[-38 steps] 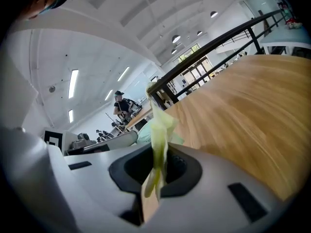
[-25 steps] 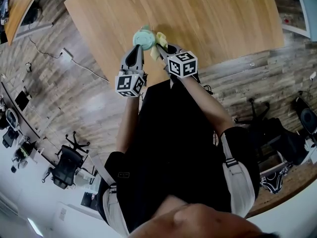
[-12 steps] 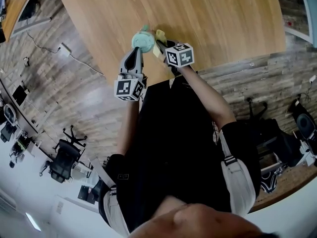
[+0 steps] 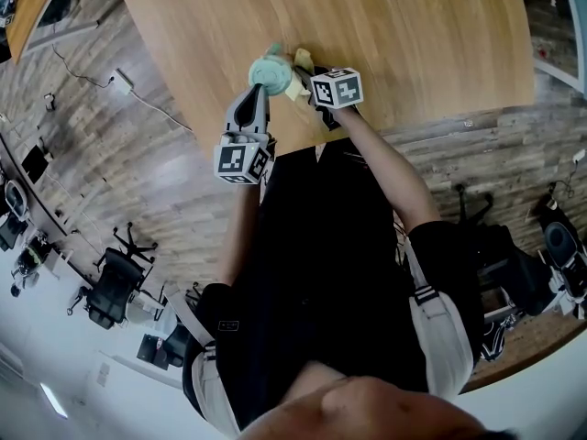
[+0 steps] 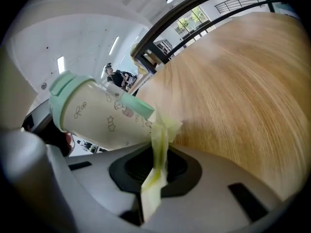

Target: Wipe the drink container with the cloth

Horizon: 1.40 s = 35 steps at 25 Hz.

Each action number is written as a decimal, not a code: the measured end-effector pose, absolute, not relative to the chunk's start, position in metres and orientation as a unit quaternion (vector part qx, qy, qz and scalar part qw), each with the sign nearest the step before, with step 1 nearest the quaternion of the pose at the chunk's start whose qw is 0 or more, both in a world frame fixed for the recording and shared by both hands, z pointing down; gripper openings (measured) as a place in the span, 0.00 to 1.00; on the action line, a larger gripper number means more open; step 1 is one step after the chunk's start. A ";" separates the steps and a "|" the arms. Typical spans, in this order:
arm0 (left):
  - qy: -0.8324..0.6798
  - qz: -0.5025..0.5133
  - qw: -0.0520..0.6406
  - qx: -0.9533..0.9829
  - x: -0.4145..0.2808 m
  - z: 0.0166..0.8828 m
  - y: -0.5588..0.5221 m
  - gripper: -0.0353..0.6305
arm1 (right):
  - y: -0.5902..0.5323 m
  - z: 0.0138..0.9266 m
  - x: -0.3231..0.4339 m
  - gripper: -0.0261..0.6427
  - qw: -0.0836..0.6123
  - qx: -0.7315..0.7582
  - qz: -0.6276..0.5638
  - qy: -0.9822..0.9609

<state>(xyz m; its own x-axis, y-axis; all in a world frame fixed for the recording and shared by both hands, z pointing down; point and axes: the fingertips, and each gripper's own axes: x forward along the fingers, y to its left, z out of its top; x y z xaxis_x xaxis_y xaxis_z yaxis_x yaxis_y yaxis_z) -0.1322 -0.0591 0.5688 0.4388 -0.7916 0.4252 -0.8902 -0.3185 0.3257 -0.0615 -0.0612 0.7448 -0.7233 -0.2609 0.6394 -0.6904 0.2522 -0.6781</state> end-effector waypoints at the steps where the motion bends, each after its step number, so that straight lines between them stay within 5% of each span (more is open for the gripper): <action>1: -0.522 0.094 0.262 0.806 -0.133 0.569 -0.059 0.09 | -0.061 0.742 -0.062 0.11 0.206 0.305 0.525 -0.768; 19: -0.527 0.089 0.266 0.802 -0.132 0.575 -0.056 0.09 | -0.048 0.611 -0.062 0.11 0.190 0.193 0.427 -0.863; 35: -0.549 0.080 0.265 0.789 -0.135 0.574 -0.058 0.09 | -0.059 0.686 -0.068 0.11 0.270 0.153 0.429 -0.849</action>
<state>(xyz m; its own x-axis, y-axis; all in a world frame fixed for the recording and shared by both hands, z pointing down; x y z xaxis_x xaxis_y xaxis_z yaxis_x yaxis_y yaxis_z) -0.1351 -0.0584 0.5743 0.3847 -0.8236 0.4168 -0.9081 -0.2567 0.3309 -0.0684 -0.0587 0.6863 -0.8078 -0.0286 0.5888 -0.4910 0.5855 -0.6451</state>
